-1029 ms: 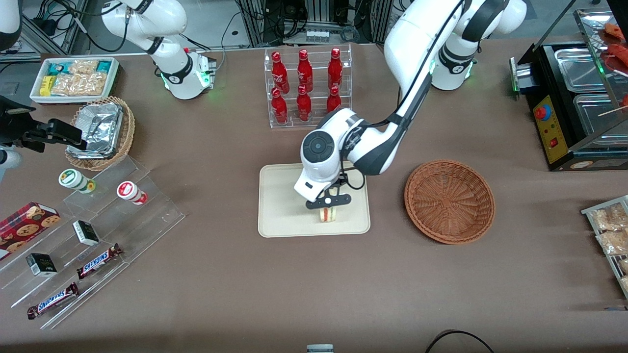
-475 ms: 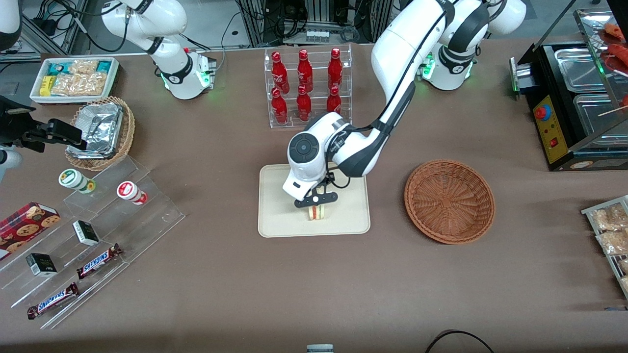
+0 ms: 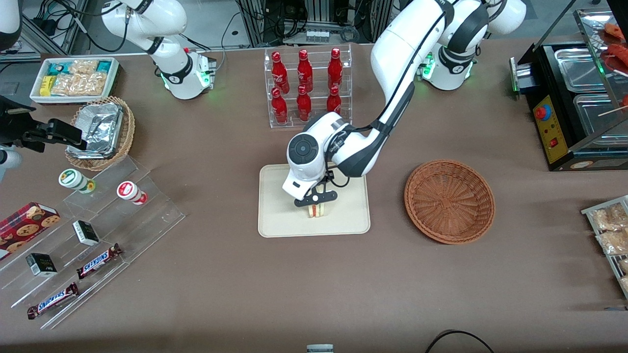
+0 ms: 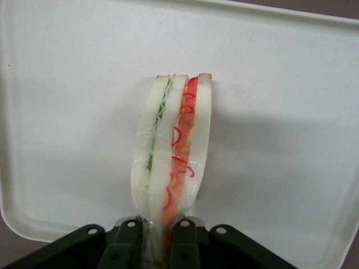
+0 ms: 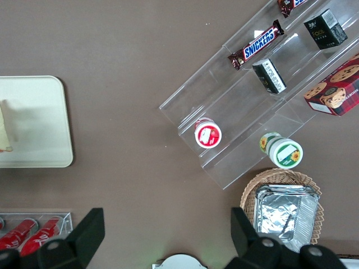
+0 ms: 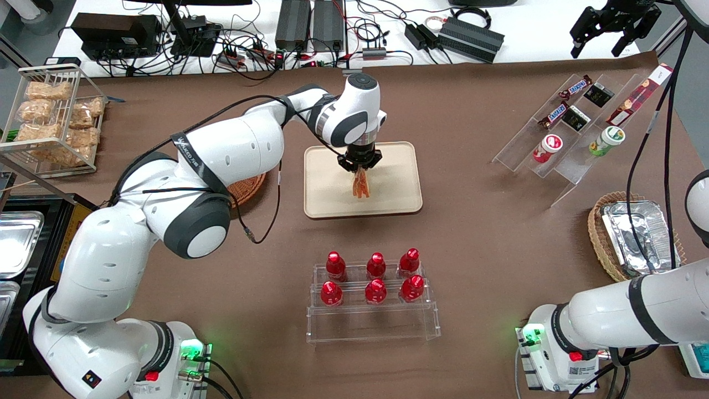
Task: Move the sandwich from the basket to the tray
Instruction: 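Lower the sandwich onto the tray with the left gripper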
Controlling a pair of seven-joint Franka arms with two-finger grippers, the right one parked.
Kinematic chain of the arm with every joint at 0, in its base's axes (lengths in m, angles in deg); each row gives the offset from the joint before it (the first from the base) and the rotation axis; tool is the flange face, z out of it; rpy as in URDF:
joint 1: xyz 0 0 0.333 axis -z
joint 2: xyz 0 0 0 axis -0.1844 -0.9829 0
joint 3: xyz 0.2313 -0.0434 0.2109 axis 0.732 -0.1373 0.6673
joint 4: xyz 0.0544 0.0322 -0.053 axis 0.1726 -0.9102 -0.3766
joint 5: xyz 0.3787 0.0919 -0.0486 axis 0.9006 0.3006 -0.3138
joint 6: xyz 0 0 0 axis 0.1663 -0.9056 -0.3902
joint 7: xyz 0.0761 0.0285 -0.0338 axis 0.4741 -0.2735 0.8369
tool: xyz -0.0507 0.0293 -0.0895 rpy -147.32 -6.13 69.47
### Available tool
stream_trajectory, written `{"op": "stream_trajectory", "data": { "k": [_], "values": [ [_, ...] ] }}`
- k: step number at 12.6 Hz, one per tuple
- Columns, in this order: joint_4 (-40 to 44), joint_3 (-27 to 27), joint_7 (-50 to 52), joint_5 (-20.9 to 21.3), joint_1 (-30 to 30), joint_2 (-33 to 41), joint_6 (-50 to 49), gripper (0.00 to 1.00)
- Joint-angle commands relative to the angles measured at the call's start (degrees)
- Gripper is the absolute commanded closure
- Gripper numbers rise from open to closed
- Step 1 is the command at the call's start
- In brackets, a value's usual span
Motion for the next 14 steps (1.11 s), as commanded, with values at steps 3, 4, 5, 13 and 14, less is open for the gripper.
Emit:
{"op": "stream_trajectory", "data": {
  "k": [3, 4, 5, 13, 14],
  "values": [
    [2.0, 0.29, 2.5, -0.4, 0.61, -1.87, 1.47, 0.97],
    [1.91, 0.29, 2.5, -0.49, 0.52, -1.87, 1.47, 0.55],
    [1.65, 0.29, 1.63, -0.41, 0.52, -1.87, 1.47, 0.01],
    [4.64, 1.16, 0.75, 0.12, -0.71, 6.02, -3.62, 0.0],
    [4.64, 1.16, -2.22, 0.12, -2.02, 7.25, -5.46, 0.0]
  ]
}}
